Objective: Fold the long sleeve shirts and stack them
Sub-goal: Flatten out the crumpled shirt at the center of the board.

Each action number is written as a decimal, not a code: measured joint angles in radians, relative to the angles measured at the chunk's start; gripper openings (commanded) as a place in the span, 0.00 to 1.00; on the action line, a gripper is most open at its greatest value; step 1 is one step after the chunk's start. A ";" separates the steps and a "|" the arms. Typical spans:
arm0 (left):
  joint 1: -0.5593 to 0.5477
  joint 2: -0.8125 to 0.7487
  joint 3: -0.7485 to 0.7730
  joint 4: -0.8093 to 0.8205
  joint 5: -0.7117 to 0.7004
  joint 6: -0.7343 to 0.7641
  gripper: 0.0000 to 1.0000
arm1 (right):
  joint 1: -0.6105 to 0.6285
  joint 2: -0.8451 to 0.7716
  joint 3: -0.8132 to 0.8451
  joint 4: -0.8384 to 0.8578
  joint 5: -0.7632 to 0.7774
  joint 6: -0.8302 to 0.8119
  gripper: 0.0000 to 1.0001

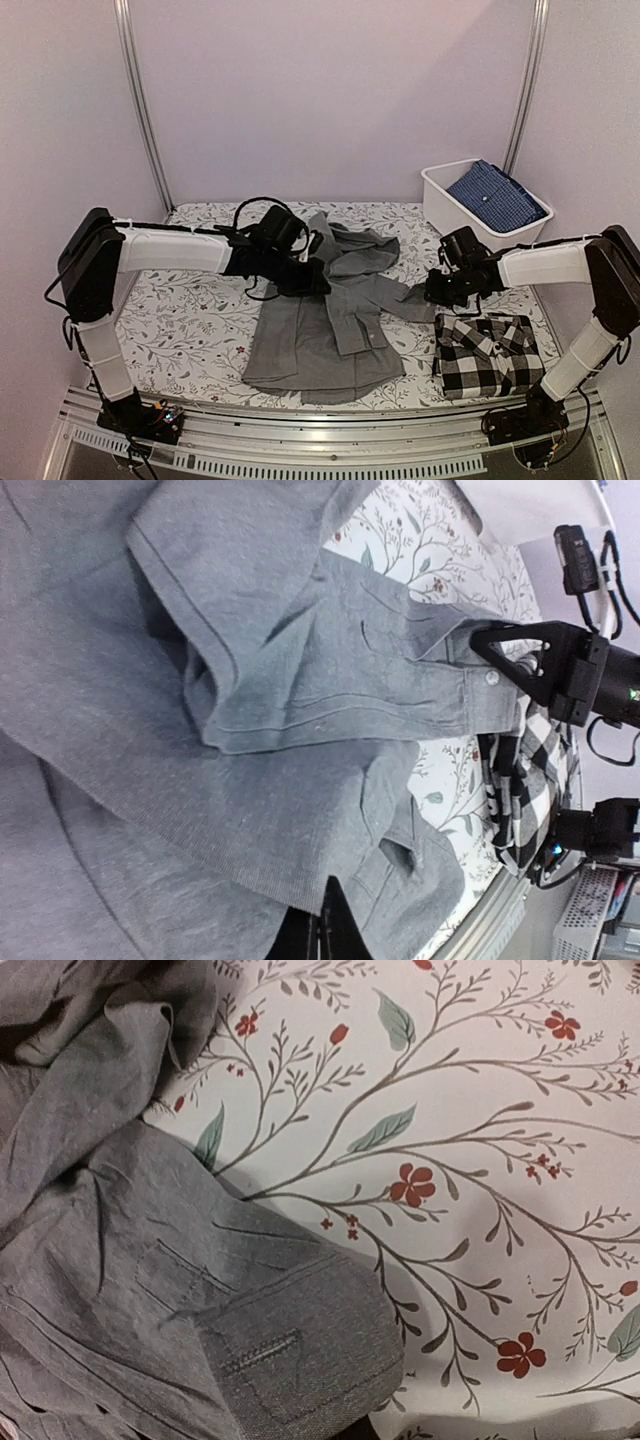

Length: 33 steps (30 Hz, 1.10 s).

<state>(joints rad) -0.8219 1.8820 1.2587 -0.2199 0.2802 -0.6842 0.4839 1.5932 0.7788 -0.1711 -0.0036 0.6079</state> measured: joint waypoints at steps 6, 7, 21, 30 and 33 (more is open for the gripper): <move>0.144 -0.150 -0.026 -0.066 -0.057 0.039 0.00 | 0.000 -0.004 0.212 -0.138 0.121 -0.046 0.00; 0.184 -0.177 -0.027 -0.082 -0.068 0.048 0.00 | -0.002 -0.007 0.253 -0.165 0.151 -0.057 0.00; 0.824 -0.220 0.227 -0.259 -0.119 0.159 0.00 | -0.164 0.026 0.892 -0.437 0.507 -0.275 0.00; 0.885 -0.049 0.527 -0.333 -0.139 0.195 0.00 | -0.184 0.166 1.171 -0.501 0.574 -0.386 0.00; 0.906 0.001 0.594 -0.373 -0.155 0.205 0.00 | -0.192 0.205 1.248 -0.520 0.578 -0.411 0.00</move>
<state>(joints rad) 0.0841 1.8828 1.8523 -0.5926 0.1253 -0.4789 0.2924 1.7981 2.0270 -0.6910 0.5739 0.1967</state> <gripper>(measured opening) 0.003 0.007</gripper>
